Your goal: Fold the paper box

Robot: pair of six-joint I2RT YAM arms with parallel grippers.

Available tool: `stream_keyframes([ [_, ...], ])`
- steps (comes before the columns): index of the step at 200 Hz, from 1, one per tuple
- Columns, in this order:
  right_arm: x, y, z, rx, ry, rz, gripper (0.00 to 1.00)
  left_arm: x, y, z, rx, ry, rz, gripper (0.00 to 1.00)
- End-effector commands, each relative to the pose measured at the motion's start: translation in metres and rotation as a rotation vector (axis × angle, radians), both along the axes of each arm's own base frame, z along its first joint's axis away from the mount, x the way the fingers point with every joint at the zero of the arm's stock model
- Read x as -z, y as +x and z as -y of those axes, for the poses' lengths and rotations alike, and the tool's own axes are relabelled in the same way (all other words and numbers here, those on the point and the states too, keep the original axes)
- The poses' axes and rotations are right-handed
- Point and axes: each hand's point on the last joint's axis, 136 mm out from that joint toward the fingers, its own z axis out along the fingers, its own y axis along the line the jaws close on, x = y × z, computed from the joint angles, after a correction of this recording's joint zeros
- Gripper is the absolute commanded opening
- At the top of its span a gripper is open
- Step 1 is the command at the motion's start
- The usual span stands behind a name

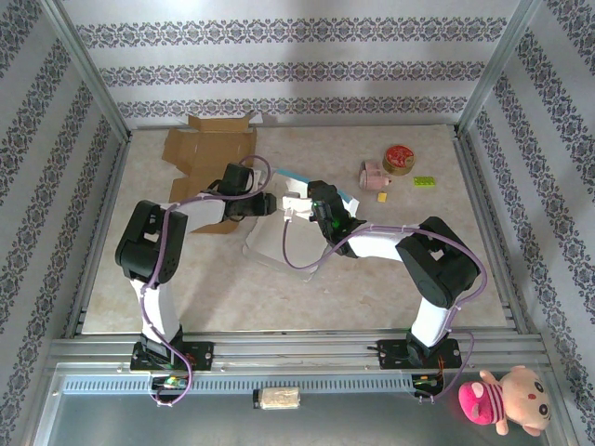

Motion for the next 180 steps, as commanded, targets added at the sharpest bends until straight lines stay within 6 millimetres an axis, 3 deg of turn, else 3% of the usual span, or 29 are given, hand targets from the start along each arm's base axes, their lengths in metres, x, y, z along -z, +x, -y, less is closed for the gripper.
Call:
stream_keyframes([
  [1,0.01,-0.003,-0.001,-0.01,-0.012,-0.018,0.14,-0.015,-0.001,-0.02,-0.04,0.126,0.049,0.41],
  [22,0.01,-0.002,-0.002,-0.012,-0.012,-0.017,0.14,-0.005,-0.003,-0.027,-0.058,0.169,-0.003,0.41],
  [101,0.009,-0.003,-0.001,-0.01,-0.017,-0.014,0.14,0.018,0.01,-0.022,-0.05,0.176,-0.079,0.46],
  [180,0.009,-0.003,-0.001,-0.01,-0.017,-0.015,0.14,0.031,0.007,-0.009,-0.03,0.081,-0.157,0.45],
])
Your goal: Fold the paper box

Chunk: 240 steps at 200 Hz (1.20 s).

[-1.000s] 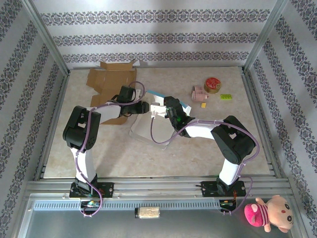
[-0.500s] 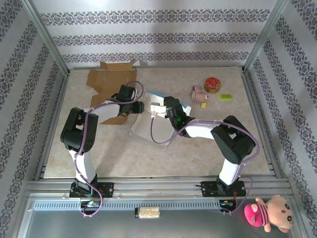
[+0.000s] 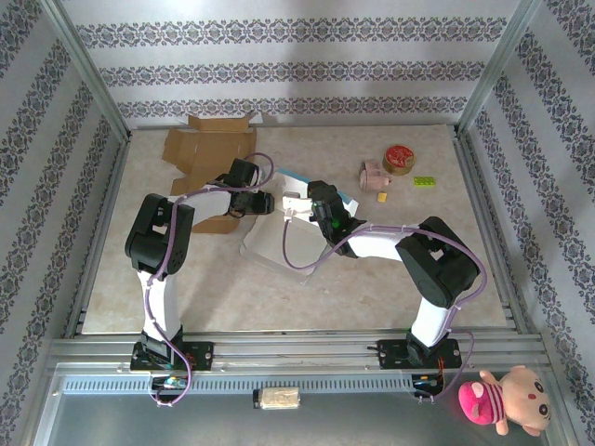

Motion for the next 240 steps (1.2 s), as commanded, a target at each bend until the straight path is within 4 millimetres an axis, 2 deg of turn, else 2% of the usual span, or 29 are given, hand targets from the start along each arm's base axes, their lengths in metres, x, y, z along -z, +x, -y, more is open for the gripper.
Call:
stream_keyframes([
  [1,0.009,-0.003,-0.001,-0.01,-0.015,-0.014,0.14,0.006,-0.004,0.002,-0.002,-0.039,-0.063,0.45],
  [39,0.008,-0.001,-0.002,-0.008,-0.015,-0.012,0.14,-0.001,-0.007,0.005,0.0,-0.076,-0.067,0.39],
  [86,0.006,0.0,-0.001,-0.006,-0.017,-0.006,0.14,-0.02,-0.006,0.014,0.026,-0.135,-0.032,0.36],
  [148,0.008,0.0,-0.002,-0.005,-0.017,-0.008,0.14,-0.019,-0.015,0.021,0.064,-0.191,-0.026,0.35],
  [220,0.008,0.0,-0.003,-0.003,-0.018,-0.009,0.14,-0.045,-0.016,0.032,0.178,-0.179,0.109,0.26],
  [240,0.008,0.0,-0.003,-0.002,-0.015,-0.009,0.14,-0.044,-0.019,0.041,0.213,-0.198,0.112,0.26],
])
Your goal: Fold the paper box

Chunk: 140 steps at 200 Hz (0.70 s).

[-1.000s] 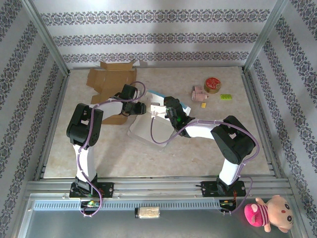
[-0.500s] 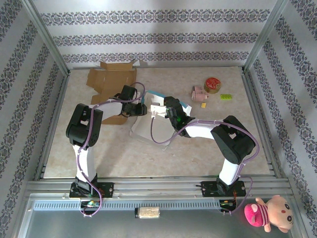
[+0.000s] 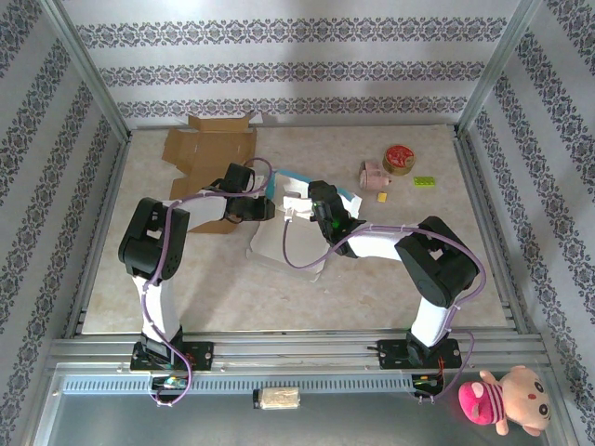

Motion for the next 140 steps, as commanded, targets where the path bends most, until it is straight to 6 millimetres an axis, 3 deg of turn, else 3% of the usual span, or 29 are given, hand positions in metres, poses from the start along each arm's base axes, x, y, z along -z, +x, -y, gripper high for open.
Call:
stream_keyframes([
  [1,0.006,-0.001,-0.005,-0.017,-0.007,-0.009,0.14,-0.034,0.009,0.021,0.09,-0.07,0.136,0.26],
  [36,0.007,-0.003,-0.006,-0.019,-0.007,-0.012,0.14,-0.032,0.005,0.036,0.114,-0.147,0.141,0.26],
  [68,0.008,-0.005,-0.006,-0.02,-0.007,-0.011,0.14,-0.028,0.006,0.032,0.087,-0.133,0.145,0.26],
  [117,0.004,-0.004,0.0,-0.018,-0.01,-0.004,0.14,-0.074,0.018,-0.001,-0.002,-0.072,0.287,0.36],
  [140,0.003,-0.001,0.009,0.012,0.037,-0.036,0.15,-0.08,0.023,-0.009,0.02,-0.036,0.288,0.4],
])
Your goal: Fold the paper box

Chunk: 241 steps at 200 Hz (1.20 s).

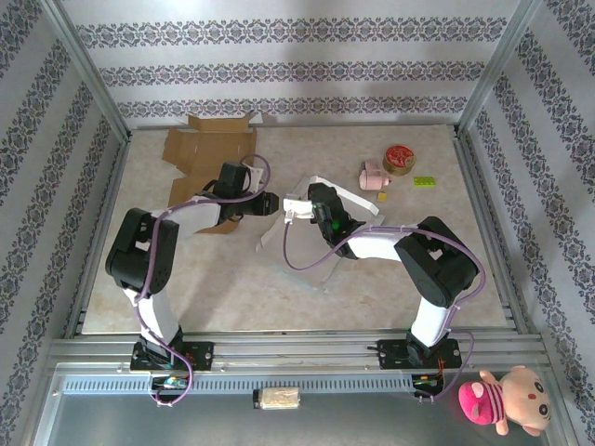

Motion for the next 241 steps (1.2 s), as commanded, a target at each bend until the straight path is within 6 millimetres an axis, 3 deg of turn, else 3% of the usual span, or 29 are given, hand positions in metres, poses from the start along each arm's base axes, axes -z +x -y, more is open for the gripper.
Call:
stream_keyframes([
  [1,-0.006,0.003,0.008,0.019,0.055,-0.023,0.15,-0.022,0.017,-0.013,-0.006,0.039,0.07,0.4],
  [15,0.003,-0.002,0.018,0.079,0.138,-0.221,0.19,-0.022,0.023,-0.011,0.018,0.059,0.022,0.41],
  [34,0.01,-0.023,0.022,0.16,0.416,-0.663,0.43,-0.023,0.032,-0.007,0.028,0.074,-0.022,0.42],
  [46,0.004,-0.017,0.028,0.261,0.573,-0.813,0.56,-0.027,0.033,-0.007,0.02,0.069,-0.02,0.42],
  [66,0.016,-0.008,0.042,0.386,0.631,-0.998,0.65,-0.036,0.023,-0.002,0.043,0.032,-0.015,0.42],
  [94,0.032,0.01,0.062,0.562,0.613,-1.126,0.7,-0.047,-0.006,0.006,0.092,-0.016,-0.007,0.47],
  [142,0.058,0.043,0.09,0.68,0.568,-1.066,0.79,-0.048,-0.049,0.0,0.098,-0.018,-0.015,0.63],
  [189,0.09,0.042,0.11,0.728,0.466,-1.065,0.78,-0.035,-0.078,-0.012,0.088,0.014,-0.043,0.66],
  [241,0.102,0.037,0.119,0.746,0.453,-1.059,0.46,-0.033,-0.079,-0.017,0.072,0.033,-0.043,0.66],
])
